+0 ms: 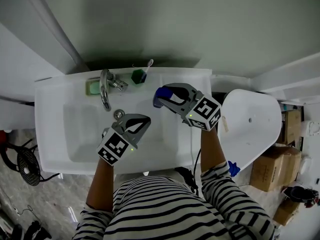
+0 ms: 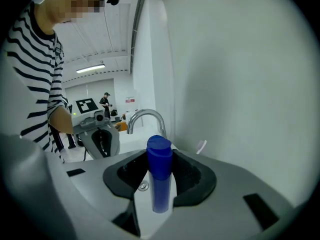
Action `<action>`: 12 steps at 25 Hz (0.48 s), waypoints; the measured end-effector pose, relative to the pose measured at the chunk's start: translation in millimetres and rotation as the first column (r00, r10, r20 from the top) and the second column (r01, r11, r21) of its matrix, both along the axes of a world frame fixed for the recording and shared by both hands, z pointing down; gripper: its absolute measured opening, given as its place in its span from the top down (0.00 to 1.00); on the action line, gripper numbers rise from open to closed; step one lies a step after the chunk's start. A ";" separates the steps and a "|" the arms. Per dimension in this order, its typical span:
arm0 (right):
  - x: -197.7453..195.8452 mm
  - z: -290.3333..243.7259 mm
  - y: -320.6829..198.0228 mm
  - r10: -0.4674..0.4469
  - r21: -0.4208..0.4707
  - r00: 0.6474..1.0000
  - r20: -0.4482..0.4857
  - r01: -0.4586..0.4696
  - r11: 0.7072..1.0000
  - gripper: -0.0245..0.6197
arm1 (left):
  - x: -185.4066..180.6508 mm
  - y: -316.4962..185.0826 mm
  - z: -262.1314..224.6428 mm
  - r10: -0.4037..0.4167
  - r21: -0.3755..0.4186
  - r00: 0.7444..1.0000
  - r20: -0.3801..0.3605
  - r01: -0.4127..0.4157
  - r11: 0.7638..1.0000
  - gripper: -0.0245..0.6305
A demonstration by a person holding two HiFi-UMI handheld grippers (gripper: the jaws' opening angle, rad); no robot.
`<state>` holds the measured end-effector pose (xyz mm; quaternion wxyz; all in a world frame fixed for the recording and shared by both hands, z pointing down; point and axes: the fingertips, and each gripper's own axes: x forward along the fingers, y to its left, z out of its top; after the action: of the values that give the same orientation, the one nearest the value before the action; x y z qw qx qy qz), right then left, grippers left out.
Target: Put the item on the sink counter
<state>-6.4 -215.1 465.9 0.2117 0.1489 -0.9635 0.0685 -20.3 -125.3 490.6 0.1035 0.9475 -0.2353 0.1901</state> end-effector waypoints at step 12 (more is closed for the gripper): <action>-8.0 24.0 -55.8 0.134 0.057 0.991 -0.018 -0.133 0.989 0.73 | 0.0 -1.5 3.8 0.022 -0.009 1.000 -0.019 -0.022 1.000 0.95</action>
<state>-14.4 -270.9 489.9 0.2127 0.2197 -0.9506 0.0542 -20.3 -126.8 494.4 0.1079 0.9514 -0.2230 0.1831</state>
